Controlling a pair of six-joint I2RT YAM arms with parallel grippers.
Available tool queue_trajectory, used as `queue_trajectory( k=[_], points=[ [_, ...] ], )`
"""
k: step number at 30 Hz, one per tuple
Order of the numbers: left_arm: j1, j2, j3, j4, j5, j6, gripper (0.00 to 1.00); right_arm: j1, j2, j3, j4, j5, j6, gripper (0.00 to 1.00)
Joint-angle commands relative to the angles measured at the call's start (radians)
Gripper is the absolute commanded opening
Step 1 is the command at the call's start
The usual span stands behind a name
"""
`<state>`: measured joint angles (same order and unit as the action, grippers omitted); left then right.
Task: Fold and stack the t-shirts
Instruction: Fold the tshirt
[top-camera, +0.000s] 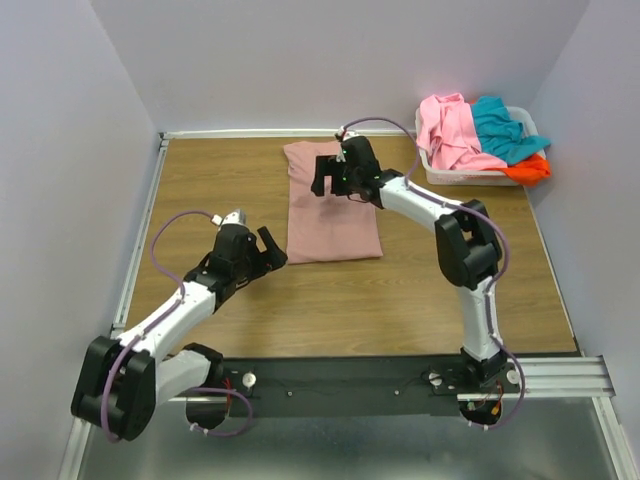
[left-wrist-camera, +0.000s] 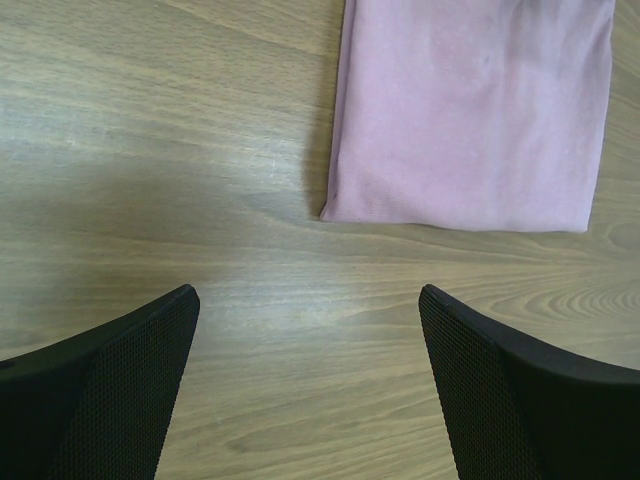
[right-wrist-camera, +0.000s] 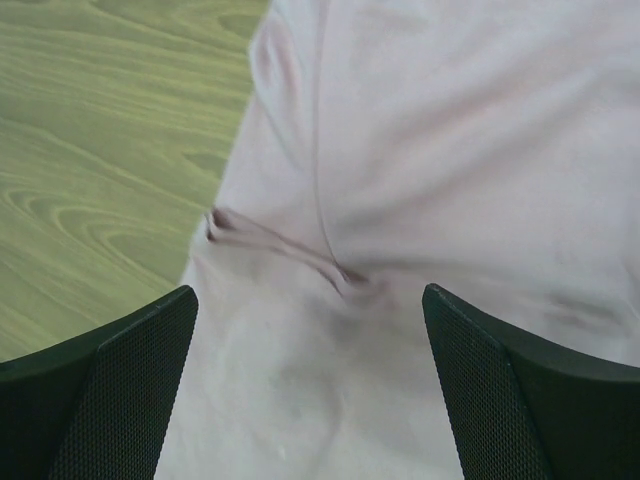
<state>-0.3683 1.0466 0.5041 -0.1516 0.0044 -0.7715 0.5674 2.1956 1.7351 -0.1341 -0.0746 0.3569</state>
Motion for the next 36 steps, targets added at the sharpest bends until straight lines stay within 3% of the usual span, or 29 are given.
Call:
queue_trajectory(
  k=[1,6,11,17,19,25,27,29,30,32,34,36],
  points=[
    [0.003,0.088,0.008,0.096,0.06,0.018,0.98,-0.003,-0.199,-0.17,-0.035,0.171,0.014,1.0],
    [0.002,0.234,0.065,0.179,0.118,0.041,0.98,-0.04,-0.451,-0.553,-0.038,0.237,0.168,1.0],
    [0.002,0.368,0.108,0.239,0.143,0.054,0.95,-0.061,-0.611,-0.784,-0.038,0.187,0.218,1.0],
    [-0.003,0.5,0.143,0.264,0.177,0.066,0.56,-0.064,-0.683,-0.908,-0.036,0.13,0.26,0.94],
    [-0.006,0.53,0.139,0.273,0.186,0.064,0.49,-0.066,-0.662,-0.914,-0.035,0.111,0.267,0.91],
    [-0.008,0.57,0.14,0.288,0.198,0.069,0.07,-0.067,-0.558,-0.881,-0.024,0.108,0.277,0.75],
    [-0.009,0.57,0.14,0.285,0.195,0.071,0.0,-0.067,-0.542,-0.858,-0.021,0.089,0.275,0.61],
    [-0.009,0.563,0.131,0.285,0.19,0.069,0.0,-0.067,-0.528,-0.855,-0.015,0.058,0.275,0.5],
    [-0.009,0.56,0.128,0.285,0.187,0.067,0.0,-0.067,-0.522,-0.856,-0.004,0.046,0.275,0.39],
    [-0.009,0.55,0.12,0.285,0.181,0.069,0.0,-0.067,-0.508,-0.859,0.01,0.035,0.271,0.25],
    [-0.008,0.538,0.116,0.282,0.177,0.07,0.0,-0.067,-0.499,-0.859,0.011,0.024,0.267,0.18],
    [-0.009,0.53,0.11,0.281,0.178,0.069,0.0,-0.067,-0.507,-0.865,0.011,-0.01,0.266,0.05]
  ],
)
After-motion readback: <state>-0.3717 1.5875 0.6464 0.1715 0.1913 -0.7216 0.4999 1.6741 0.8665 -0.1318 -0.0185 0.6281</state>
